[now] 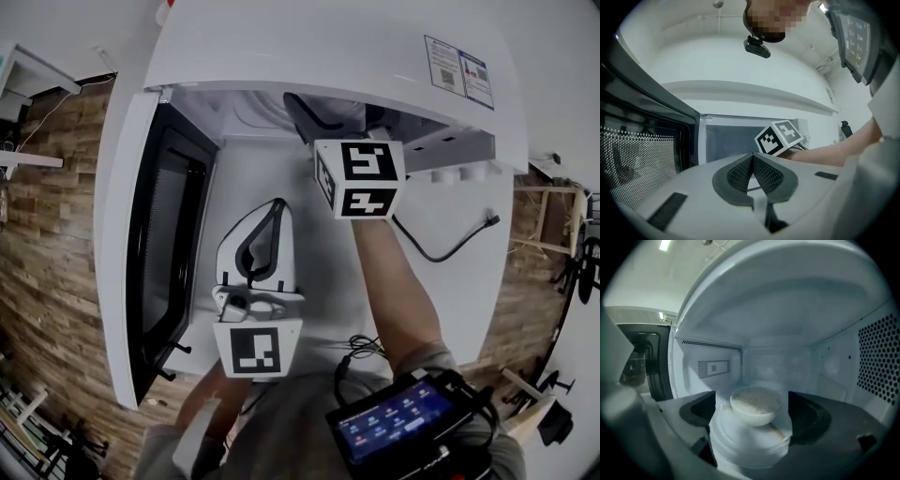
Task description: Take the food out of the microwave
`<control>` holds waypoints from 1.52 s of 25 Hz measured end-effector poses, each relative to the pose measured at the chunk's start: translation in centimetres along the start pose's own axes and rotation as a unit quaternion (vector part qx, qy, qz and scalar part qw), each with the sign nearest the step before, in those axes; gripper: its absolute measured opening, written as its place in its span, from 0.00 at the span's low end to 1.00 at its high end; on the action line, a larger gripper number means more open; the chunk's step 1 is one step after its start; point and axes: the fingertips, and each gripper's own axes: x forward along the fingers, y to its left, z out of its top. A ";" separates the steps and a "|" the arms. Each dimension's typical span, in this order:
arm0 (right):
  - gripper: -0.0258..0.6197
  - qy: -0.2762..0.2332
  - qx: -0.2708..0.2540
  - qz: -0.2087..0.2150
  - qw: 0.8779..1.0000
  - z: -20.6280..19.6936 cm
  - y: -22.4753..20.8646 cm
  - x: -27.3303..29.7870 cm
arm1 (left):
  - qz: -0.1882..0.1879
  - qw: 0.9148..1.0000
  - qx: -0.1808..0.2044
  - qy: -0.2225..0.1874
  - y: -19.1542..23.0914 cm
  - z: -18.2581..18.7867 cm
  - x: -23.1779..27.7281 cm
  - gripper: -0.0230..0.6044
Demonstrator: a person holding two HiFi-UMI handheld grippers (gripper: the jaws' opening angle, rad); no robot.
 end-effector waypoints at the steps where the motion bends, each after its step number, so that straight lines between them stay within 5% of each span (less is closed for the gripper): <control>1: 0.77 0.005 -0.004 0.001 1.000 -0.2 0.0 0.4 | 0.001 1.000 0.000 0.001 0.1 -0.1 0.0 0.05; 22: 0.79 0.085 -0.080 -0.016 0.993 -2.4 -1.4 4.6 | 0.006 1.000 -0.002 0.019 0.8 -1.2 0.1 0.05; 38: 0.78 0.057 -0.077 -0.009 0.995 -1.7 -0.9 3.8 | 0.017 1.000 -0.002 0.024 1.6 -1.4 -0.1 0.05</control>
